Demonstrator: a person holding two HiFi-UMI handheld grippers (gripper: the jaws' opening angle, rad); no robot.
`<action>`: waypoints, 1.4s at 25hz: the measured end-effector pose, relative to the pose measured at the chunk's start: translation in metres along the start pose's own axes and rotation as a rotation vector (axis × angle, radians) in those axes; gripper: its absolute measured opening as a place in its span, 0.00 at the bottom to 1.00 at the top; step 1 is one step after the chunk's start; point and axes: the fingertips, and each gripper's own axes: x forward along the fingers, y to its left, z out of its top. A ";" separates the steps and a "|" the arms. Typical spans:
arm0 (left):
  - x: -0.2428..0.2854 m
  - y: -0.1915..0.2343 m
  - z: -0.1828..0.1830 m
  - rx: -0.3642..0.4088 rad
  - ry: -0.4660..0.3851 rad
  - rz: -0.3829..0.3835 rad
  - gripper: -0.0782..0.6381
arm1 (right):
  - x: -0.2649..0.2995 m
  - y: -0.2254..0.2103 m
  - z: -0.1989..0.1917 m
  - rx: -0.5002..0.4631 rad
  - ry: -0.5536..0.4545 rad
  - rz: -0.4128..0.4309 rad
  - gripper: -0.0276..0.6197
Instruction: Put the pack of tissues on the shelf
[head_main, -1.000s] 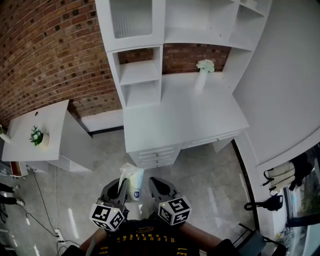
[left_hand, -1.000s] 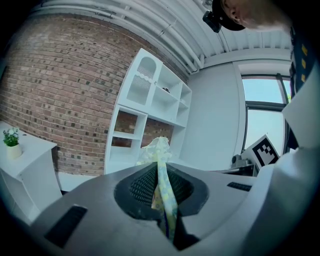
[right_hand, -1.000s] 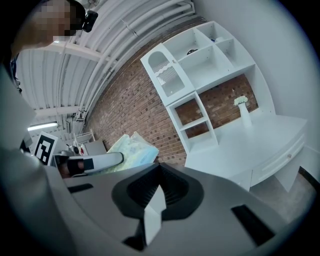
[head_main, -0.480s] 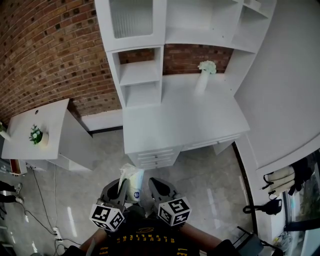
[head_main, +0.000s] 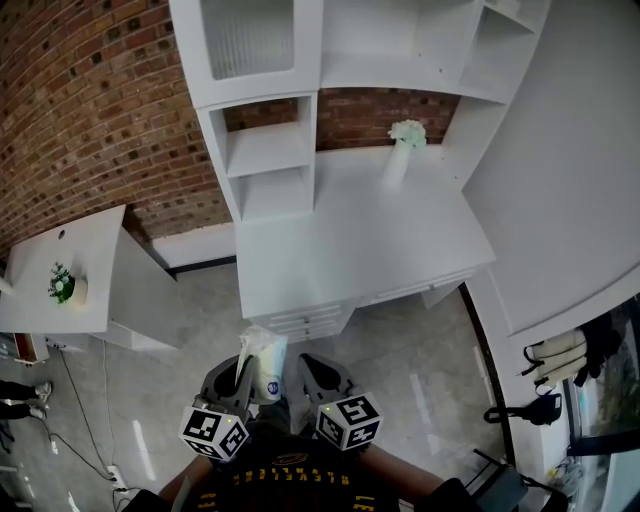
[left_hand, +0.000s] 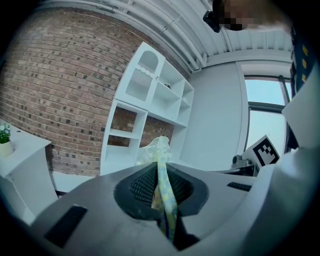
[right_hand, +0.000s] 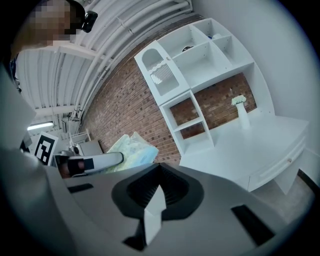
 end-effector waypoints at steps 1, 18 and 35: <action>0.006 0.002 0.003 0.001 -0.001 -0.007 0.14 | 0.004 -0.004 0.003 0.001 -0.002 -0.007 0.04; 0.105 0.076 0.047 0.016 0.021 -0.073 0.14 | 0.106 -0.051 0.062 0.032 -0.052 -0.062 0.04; 0.170 0.153 0.065 -0.018 0.050 -0.129 0.14 | 0.187 -0.083 0.087 0.023 -0.032 -0.179 0.04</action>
